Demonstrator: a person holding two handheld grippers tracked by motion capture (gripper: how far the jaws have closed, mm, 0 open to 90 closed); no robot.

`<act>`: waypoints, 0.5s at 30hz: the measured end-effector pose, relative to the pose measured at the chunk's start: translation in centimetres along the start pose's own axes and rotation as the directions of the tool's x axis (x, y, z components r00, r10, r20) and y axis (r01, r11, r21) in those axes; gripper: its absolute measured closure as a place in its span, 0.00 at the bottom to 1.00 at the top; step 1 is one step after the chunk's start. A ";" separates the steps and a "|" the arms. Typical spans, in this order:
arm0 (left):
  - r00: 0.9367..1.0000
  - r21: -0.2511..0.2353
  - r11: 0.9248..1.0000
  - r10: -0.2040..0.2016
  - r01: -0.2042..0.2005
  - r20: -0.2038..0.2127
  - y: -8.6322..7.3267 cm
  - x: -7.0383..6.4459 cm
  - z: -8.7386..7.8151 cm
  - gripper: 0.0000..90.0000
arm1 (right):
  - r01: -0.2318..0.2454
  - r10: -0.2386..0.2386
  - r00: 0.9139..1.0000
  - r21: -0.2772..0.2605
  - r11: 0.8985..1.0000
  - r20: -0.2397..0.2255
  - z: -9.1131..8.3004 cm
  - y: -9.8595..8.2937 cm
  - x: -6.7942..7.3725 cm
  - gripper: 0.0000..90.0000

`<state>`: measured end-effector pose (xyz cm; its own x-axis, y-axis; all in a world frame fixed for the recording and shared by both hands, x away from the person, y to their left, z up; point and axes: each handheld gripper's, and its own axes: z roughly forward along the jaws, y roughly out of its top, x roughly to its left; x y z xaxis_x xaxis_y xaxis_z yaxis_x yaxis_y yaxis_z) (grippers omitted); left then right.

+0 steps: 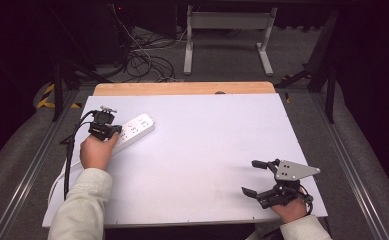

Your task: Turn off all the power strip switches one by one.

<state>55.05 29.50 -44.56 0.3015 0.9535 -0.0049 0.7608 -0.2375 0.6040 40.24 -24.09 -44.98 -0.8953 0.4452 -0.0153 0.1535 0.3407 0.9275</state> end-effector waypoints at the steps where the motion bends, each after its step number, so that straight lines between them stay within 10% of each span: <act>1: 1.000 0.002 1.000 -0.006 0.006 -0.003 0.0 0.0 0.0 1.00 | 0.000 0.000 1.000 0.000 1.000 -0.001 0.0 0.0 0.0 0.10; 15: 0.997 0.004 0.999 0.043 -0.043 -0.066 0.0 -0.9 0.1 1.00 | 0.000 0.000 1.000 0.001 1.000 -0.002 0.0 0.0 0.1 0.11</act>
<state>54.81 28.61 -44.63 0.2957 0.9525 0.0733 0.7494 -0.2789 0.6006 40.17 -24.11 -44.99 -0.8963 0.4431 -0.0149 0.1534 0.3415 0.9273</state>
